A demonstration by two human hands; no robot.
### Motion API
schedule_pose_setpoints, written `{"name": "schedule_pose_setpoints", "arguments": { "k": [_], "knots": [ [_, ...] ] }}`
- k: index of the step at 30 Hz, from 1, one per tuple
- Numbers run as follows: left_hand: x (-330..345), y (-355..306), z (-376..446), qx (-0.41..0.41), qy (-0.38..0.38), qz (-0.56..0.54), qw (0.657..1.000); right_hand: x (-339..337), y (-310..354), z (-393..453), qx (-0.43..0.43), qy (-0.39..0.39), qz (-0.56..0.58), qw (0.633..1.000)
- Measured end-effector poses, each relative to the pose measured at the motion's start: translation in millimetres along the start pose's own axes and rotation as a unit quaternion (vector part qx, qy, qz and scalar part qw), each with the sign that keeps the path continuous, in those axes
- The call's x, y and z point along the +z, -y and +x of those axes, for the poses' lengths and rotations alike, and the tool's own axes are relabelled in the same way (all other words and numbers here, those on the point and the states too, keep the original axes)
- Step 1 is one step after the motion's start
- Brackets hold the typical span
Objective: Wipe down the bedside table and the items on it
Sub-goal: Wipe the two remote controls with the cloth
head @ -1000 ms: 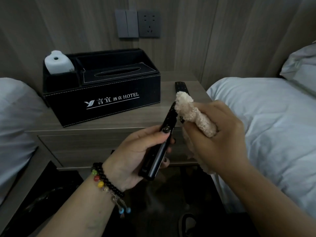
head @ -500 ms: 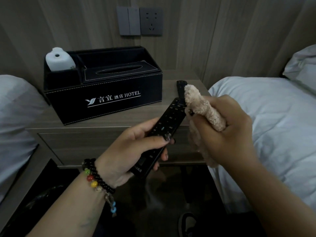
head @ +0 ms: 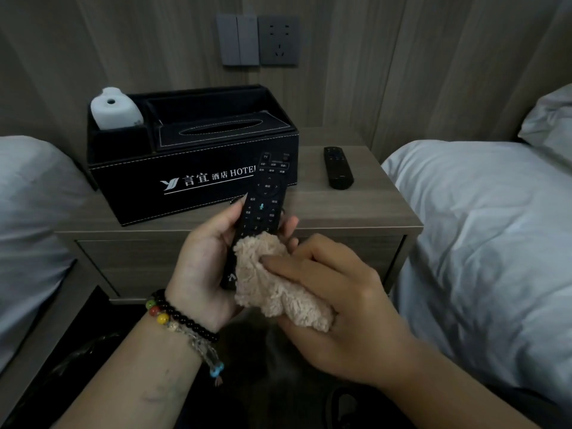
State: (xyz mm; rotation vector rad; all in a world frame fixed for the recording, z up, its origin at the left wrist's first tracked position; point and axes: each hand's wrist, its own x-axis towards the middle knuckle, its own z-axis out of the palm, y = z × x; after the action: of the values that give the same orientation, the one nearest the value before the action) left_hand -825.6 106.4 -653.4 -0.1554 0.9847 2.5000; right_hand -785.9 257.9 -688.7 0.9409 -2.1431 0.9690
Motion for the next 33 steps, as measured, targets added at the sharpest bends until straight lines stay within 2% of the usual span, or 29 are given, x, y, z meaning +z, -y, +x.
{"name": "schedule_pose_setpoints", "arguments": {
  "k": [8, 13, 17, 19, 22, 26, 30, 33],
  "knots": [
    [-3.1, -3.7, 1.5, 0.034, 0.025, 0.007, 0.999, 3.1, 12.8, 4.2, -0.057, 0.074, -0.072, 0.993],
    [-1.4, -0.8, -0.2, 0.032, 0.067, 0.052, 0.996, -2.3, 11.7, 7.2, -0.066, 0.071, -0.08, 0.992],
    [0.4, 6.6, -0.2, -0.027, 0.146, -0.002, 0.989, -13.1, 1.8, 12.7, -0.056, 0.018, -0.093, 0.994],
    [3.6, 13.2, -0.4, -0.041, 0.155, -0.021, 0.987, -21.1, -5.0, 15.7, -0.042, -0.015, -0.099, 0.994],
    [4.1, 21.3, 0.3, -0.019, 0.116, 0.085, 0.989, -36.8, -15.1, 19.6, -0.005, -0.065, -0.096, 0.993],
    [4.5, 26.3, -0.8, 0.01, 0.131, 0.199, 0.971, -57.7, -26.6, 24.6, 0.063, -0.166, -0.131, 0.975],
    [5.5, 30.6, -0.5, 0.013, 0.145, 0.24, 0.96, -69.7, -35.3, 24.4, 0.14, -0.237, -0.169, 0.946],
    [8.1, 33.3, -0.5, 0.007, 0.129, 0.227, 0.965, -61.7, -30.5, 21.9, 0.112, -0.218, -0.17, 0.955]
  ]
}}
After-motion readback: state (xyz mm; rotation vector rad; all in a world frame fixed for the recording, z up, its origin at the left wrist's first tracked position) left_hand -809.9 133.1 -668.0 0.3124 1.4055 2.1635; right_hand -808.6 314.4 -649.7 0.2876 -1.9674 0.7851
